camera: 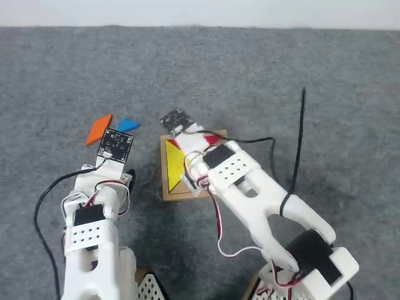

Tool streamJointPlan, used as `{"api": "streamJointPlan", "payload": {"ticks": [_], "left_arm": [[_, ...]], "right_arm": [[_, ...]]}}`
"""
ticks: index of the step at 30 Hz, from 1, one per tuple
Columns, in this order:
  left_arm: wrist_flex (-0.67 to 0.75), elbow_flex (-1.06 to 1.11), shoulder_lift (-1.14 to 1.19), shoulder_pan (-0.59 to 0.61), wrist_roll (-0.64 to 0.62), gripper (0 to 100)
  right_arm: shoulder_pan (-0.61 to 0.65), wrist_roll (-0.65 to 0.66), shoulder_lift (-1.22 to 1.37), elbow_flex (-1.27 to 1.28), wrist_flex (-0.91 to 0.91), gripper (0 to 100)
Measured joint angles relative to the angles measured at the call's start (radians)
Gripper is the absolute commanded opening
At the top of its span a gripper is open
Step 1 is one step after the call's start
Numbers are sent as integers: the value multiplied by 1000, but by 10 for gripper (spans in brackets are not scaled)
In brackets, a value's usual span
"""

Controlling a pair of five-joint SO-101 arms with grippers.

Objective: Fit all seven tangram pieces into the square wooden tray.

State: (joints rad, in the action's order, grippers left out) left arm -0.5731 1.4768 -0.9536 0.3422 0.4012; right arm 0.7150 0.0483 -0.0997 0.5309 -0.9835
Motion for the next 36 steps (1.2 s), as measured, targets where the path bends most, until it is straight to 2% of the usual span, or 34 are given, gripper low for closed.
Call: {"api": "streamJointPlan", "payload": {"ticks": [2,5,9,16,21,25,29,36], "left_arm": [[0,0,0,0,0,239],[0,0,0,0,0,238],[0,0,0,0,0,237],[0,0,0,0,0,237],[-11,-35,0,0,-2,239],[-130,-190,17,6,-29,239],[-259,-402,153,8,-43,239],[-281,-735,577,38,-43,239]], "right_arm": [[-14,0,0,-12,2,46],[-32,2,0,-17,5,9],[-133,37,0,-23,6,6],[-402,23,0,-15,6,6],[-453,-20,0,94,71,6],[-451,-21,0,135,133,6],[-457,-21,0,135,147,6],[-465,-21,0,135,149,6]]}}
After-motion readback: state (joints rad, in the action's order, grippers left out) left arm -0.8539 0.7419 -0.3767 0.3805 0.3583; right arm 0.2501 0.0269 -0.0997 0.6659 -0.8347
